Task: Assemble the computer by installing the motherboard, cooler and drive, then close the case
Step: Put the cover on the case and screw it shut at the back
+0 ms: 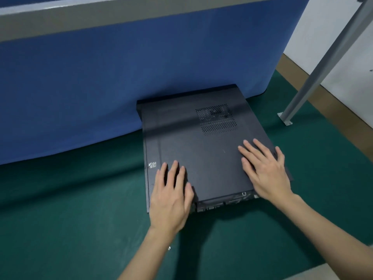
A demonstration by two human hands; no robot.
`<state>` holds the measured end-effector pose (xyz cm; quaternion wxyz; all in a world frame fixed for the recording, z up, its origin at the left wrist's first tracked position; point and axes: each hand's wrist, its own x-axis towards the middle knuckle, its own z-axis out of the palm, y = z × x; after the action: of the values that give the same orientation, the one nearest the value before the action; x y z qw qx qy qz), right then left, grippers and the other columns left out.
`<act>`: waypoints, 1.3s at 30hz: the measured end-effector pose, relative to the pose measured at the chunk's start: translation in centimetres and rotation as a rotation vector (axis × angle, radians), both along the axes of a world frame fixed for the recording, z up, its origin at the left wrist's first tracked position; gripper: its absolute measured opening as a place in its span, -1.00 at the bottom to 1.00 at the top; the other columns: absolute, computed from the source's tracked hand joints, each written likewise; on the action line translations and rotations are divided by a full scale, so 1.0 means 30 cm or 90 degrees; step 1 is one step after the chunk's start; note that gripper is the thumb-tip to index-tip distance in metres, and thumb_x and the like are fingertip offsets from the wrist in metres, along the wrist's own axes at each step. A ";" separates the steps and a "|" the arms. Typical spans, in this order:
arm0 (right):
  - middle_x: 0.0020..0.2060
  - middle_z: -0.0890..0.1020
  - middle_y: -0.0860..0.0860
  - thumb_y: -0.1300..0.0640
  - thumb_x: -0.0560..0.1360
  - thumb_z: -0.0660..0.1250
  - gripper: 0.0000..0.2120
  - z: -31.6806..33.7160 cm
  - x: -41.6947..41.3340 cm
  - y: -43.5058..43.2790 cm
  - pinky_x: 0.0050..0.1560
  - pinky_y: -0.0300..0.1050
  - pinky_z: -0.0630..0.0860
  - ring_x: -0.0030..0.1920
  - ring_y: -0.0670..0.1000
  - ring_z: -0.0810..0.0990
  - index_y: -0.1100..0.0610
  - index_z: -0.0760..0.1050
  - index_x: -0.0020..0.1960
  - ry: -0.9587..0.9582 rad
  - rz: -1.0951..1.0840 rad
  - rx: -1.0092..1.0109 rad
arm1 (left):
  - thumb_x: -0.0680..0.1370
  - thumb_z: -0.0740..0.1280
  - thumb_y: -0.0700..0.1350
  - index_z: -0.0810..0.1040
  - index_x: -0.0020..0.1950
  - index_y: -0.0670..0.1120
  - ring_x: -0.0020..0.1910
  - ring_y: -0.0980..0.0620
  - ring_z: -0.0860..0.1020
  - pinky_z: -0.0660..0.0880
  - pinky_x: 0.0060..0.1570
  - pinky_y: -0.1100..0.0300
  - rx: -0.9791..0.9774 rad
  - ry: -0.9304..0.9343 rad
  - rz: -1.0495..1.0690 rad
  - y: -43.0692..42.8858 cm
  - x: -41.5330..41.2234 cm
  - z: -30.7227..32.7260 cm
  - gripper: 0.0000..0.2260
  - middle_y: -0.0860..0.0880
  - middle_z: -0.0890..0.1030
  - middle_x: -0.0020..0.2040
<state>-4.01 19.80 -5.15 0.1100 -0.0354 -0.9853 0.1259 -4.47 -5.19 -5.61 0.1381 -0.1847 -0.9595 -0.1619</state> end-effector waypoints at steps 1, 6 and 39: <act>0.42 0.41 -0.04 -0.04 0.64 0.05 -0.59 -0.001 0.002 -0.001 0.45 0.32 0.02 0.48 0.02 0.26 0.05 0.44 0.40 0.003 -0.002 -0.003 | 0.59 0.12 -0.07 0.55 0.22 -0.22 0.26 -0.17 0.47 0.41 0.25 -0.04 0.053 0.021 -0.004 -0.020 0.006 -0.003 -0.64 -0.15 0.54 0.25; 0.15 0.59 0.22 0.11 0.57 0.25 -0.70 -0.026 0.080 -0.078 0.19 0.25 0.39 0.20 0.25 0.53 0.32 0.58 0.12 0.215 0.016 0.028 | 0.57 0.13 -0.22 0.47 0.06 -0.28 -0.03 -0.21 0.42 0.29 -0.01 -0.01 0.258 0.071 0.322 -0.232 0.070 -0.092 -0.80 -0.25 0.48 -0.01; -0.38 0.57 0.08 0.23 0.45 0.37 -0.89 -0.132 0.410 0.034 -0.30 0.04 0.47 -0.33 0.24 0.56 0.20 0.45 -0.18 -0.033 -0.354 -0.195 | 0.39 0.51 -0.20 0.68 -0.26 -0.03 -0.36 0.19 0.52 0.45 -0.26 0.37 0.580 -0.481 -0.001 0.374 0.280 -0.008 -0.91 0.08 0.62 -0.33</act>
<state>8.29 20.83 -9.12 0.1086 -0.3223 -0.9101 0.2369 3.94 6.04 -5.84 -0.1481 -0.0366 -0.7757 -0.6124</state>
